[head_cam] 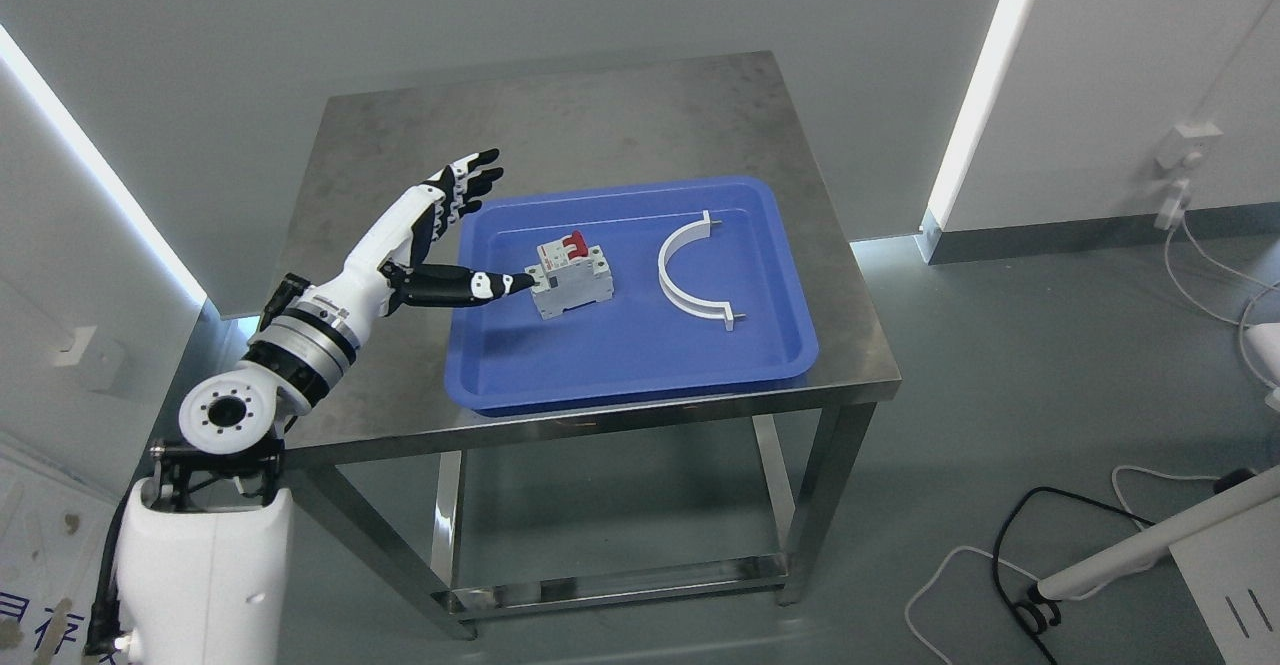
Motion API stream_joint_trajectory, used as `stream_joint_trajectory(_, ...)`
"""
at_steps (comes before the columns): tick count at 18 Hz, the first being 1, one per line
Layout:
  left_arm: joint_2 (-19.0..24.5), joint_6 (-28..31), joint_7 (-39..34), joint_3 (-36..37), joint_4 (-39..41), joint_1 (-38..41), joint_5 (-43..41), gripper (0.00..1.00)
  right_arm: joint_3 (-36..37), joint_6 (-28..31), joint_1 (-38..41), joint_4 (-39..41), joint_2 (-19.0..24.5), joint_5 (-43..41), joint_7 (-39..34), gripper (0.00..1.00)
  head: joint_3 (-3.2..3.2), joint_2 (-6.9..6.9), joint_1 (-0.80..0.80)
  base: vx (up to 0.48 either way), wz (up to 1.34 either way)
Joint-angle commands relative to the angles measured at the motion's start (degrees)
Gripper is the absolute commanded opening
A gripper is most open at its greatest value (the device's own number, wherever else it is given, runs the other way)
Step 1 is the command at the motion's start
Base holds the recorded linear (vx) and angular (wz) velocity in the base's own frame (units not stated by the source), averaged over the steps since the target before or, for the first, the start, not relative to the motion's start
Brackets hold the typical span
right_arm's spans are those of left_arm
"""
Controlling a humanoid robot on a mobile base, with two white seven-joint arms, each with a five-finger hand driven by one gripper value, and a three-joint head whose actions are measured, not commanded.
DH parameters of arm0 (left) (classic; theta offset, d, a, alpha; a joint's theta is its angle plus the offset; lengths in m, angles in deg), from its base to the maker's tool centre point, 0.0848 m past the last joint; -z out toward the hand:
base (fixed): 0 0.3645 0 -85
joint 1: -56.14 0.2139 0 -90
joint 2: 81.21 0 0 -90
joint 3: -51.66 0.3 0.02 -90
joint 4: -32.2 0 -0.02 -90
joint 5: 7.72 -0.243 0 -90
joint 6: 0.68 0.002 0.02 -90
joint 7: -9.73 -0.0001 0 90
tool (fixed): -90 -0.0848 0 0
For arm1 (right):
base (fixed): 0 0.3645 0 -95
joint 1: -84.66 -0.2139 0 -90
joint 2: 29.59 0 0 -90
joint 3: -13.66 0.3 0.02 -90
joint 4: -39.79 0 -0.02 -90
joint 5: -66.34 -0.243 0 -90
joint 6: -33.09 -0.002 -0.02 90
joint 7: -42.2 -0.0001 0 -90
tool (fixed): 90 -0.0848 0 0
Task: Place circuit breaker on shelf
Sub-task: 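Close the left hand around the white-and-red circuit breaker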
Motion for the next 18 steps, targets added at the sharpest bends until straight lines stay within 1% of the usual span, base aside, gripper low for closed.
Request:
stream_joint_trajectory(1, 1.4, 3.0, 2.0, 12.8, -5.0, -5.8, -6.9, 0.94, 0.0, 0.0, 0.0, 0.0, -1.0, 0.0, -0.2, 1.0, 0.0, 0.0, 0.0, 0.0, 0.0)
stream_joint_trajectory(5, 0.9, 3.0, 3.7, 13.1, -7.7, -5.3, -15.4, 0.93, 0.0, 0.0, 0.0, 0.0, -1.0, 0.0, -0.2, 1.0, 0.0, 0.0, 0.0, 0.0, 0.0)
stream_joint_trajectory(6, 0.9, 3.0, 3.7, 13.0, -7.9, -5.1, -16.5, 0.93, 0.0, 0.0, 0.0, 0.0, -1.0, 0.0, -0.2, 1.0, 0.0, 0.0, 0.0, 0.0, 0.0)
stream_joint_trajectory(8, 0.9, 3.0, 3.8, 12.4, -7.9, -4.6, -16.8, 0.89, 0.0, 0.0, 0.0, 0.0, -1.0, 0.0, -0.2, 1.0, 0.0, 0.0, 0.0, 0.0, 0.0)
stream_joint_trajectory(9, 0.5, 3.0, 3.8, 12.2, -7.9, -4.5, -16.7, 0.88, 0.0, 0.0, 0.0, 0.0, -1.0, 0.0, -0.2, 1.0, 0.0, 0.0, 0.0, 0.0, 0.0)
stream_joint_trajectory(10, -0.9, 3.0, 3.8, 12.2, -7.9, -4.2, -16.8, 0.85, 0.0, 0.0, 0.0, 0.0, -1.0, 0.0, -0.2, 1.0, 0.0, 0.0, 0.0, 0.0, 0.0)
stream_joint_trajectory(13, -2.0, 3.0, 3.7, 11.8, -8.3, -4.2, -17.7, 0.75, 0.0, 0.0, 0.0, 0.0, -1.0, 0.0, -0.2, 1.0, 0.0, 0.0, 0.0, 0.0, 0.0)
stream_joint_trajectory(15, -3.6, 2.9, 3.5, 11.0, -8.5, -4.3, -19.6, 0.7, 0.0, 0.0, 0.0, 0.0, -1.0, 0.0, -0.2, 1.0, 0.0, 0.0, 0.0, 0.0, 0.0)
stream_joint_trajectory(18, -4.5, 2.4, 3.3, 9.9, -10.0, -4.6, -21.6, 0.66, 0.0, 0.0, 0.0, 0.0, -1.0, 0.0, -0.2, 1.0, 0.0, 0.0, 0.0, 0.0, 0.0)
